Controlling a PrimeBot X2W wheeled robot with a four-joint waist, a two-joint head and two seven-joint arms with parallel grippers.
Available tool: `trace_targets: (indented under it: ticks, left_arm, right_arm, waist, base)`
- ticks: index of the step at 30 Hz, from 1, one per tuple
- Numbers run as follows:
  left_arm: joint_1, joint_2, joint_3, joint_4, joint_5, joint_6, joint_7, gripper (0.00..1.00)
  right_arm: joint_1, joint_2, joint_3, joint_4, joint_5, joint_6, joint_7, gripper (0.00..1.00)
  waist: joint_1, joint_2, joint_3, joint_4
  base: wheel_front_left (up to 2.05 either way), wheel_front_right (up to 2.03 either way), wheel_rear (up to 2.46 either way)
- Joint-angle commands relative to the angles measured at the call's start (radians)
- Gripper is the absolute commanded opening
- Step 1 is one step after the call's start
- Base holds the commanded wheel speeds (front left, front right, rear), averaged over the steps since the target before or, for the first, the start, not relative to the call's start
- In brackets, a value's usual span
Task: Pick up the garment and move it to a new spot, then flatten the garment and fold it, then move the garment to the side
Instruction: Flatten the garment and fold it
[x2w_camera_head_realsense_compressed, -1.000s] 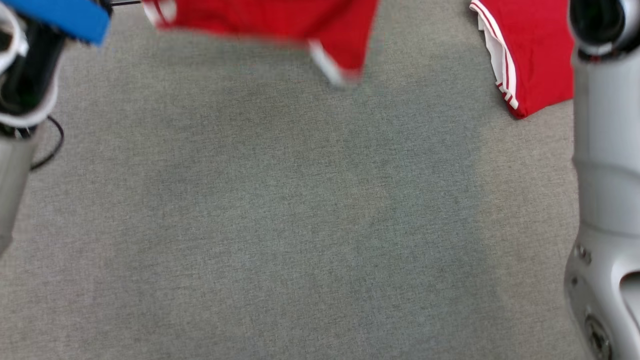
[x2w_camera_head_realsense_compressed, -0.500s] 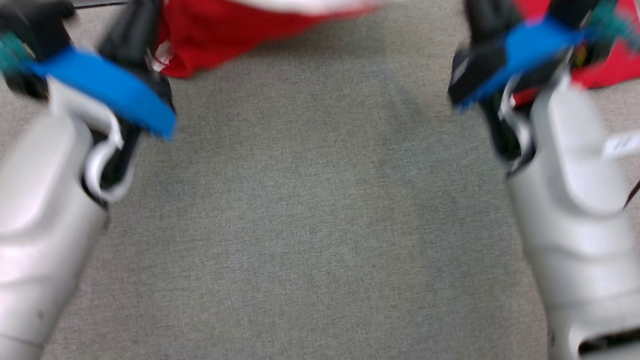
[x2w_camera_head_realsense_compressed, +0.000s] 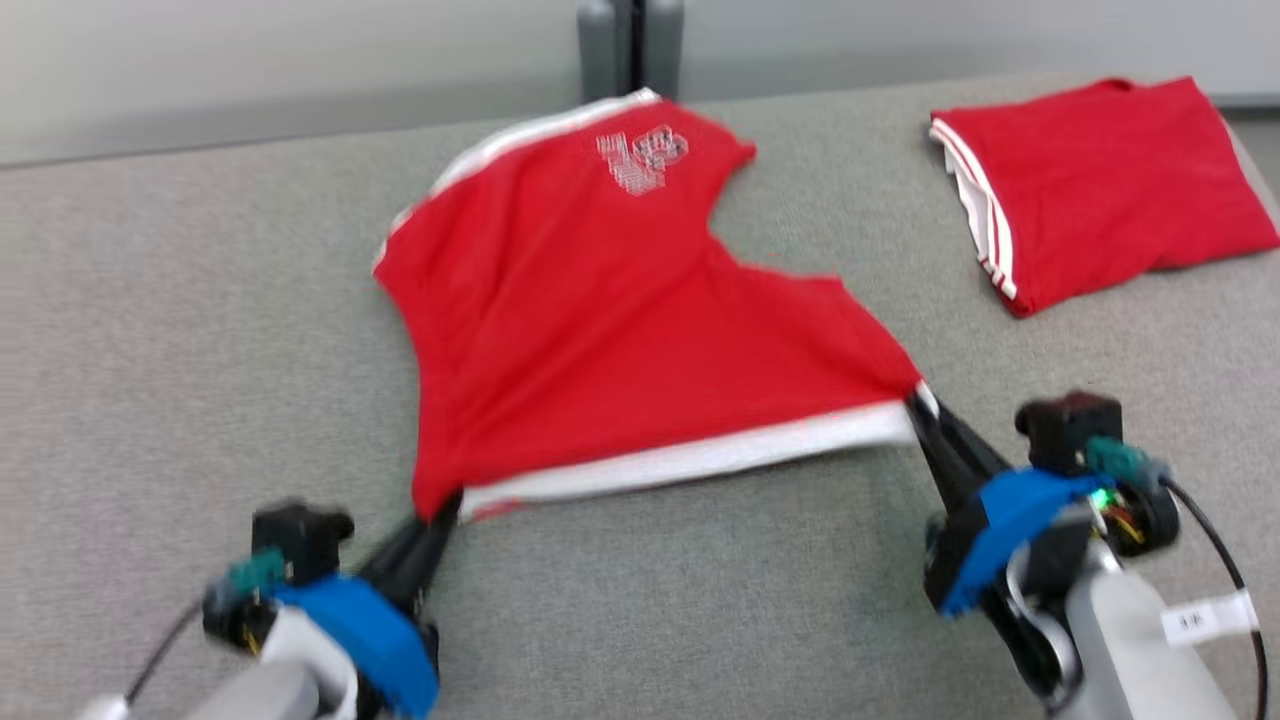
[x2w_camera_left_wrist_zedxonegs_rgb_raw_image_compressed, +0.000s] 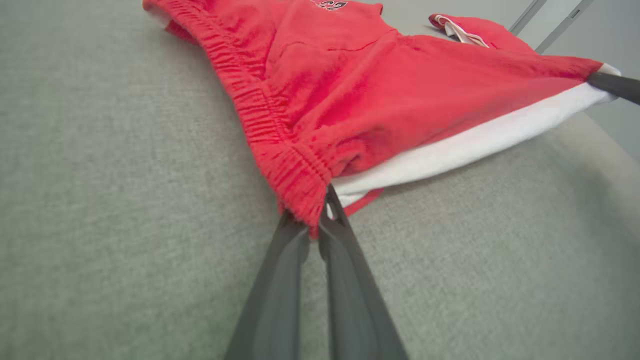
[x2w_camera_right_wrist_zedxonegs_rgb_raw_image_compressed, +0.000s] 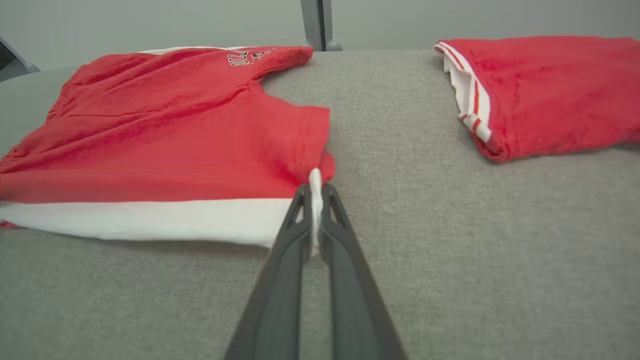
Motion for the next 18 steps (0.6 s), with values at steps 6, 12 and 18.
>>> trace_targets:
  ticks: [6,12,18]
  left_arm:
    - [0.191,0.046,-0.032,-0.084,-0.025,0.074,0.009,0.00]
    - [0.311,0.120,-0.071,-0.230,-0.018,0.155,0.056,0.00]
    - [0.397,0.225,-0.099,-0.424,-0.023,0.235,0.134,0.00]
  right_arm:
    - [0.294,0.023,-0.081,-0.289,-0.098,0.000,0.264,0.00]
    - [0.528,0.040,-0.084,-0.583,-0.117,0.000,0.519,0.00]
    - [0.681,0.043,-0.077,-0.830,-0.129,0.000,0.733,0.00]
  waist:
    - [0.0003,0.0002,-0.070,0.033]
    - [0.0003,0.0002,-0.104,0.054]
    - [0.0003,0.0002,-0.124,0.063]
  base:
    - [0.00,0.00,0.00]
    - [0.00,0.00,0.00]
    - [0.00,0.00,0.00]
